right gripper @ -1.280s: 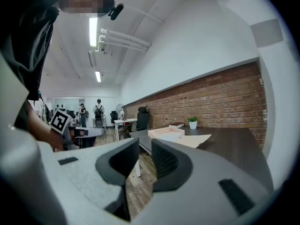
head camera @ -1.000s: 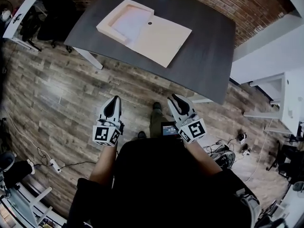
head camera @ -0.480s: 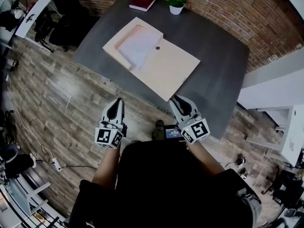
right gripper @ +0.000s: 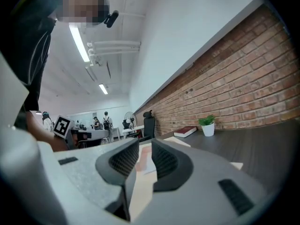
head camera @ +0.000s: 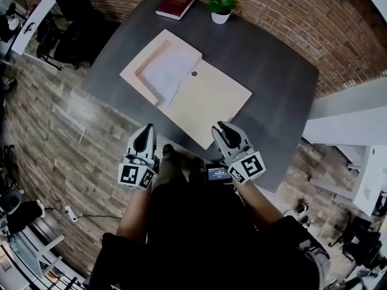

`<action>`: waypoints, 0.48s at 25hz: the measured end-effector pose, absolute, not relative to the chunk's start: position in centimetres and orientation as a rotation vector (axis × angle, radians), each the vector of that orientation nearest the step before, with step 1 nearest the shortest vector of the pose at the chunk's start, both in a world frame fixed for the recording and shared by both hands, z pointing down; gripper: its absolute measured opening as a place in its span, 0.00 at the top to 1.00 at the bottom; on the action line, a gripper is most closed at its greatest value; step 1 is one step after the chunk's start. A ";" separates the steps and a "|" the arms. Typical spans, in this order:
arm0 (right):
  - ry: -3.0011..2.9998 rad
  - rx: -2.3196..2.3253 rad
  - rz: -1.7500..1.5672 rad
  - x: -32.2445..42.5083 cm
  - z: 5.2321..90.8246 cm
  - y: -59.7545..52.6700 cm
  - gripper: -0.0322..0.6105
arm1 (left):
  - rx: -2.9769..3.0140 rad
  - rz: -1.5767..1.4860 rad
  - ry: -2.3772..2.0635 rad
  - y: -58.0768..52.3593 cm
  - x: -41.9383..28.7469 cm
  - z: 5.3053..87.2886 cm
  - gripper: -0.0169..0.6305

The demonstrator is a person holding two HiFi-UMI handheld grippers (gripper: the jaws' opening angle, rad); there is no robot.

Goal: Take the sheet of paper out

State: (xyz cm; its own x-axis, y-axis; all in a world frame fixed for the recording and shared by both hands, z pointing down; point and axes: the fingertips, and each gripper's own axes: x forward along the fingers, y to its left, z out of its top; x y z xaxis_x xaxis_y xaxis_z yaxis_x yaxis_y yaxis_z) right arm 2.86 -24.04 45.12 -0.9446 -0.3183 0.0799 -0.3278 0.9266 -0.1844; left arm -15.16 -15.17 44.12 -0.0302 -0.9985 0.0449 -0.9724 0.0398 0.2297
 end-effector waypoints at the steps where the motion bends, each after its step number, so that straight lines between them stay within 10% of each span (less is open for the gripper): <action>1: -3.028 0.510 0.308 2.3 45.4 -24.5 0.82 | 2.054 -0.198 -2.111 -16.0 -15.7 44.2 0.98; 12: -2.934 0.667 0.409 -7.7 47.6 -31.5 0.82 | 2.212 -0.078 -1.944 -25.2 -24.8 46.8 0.98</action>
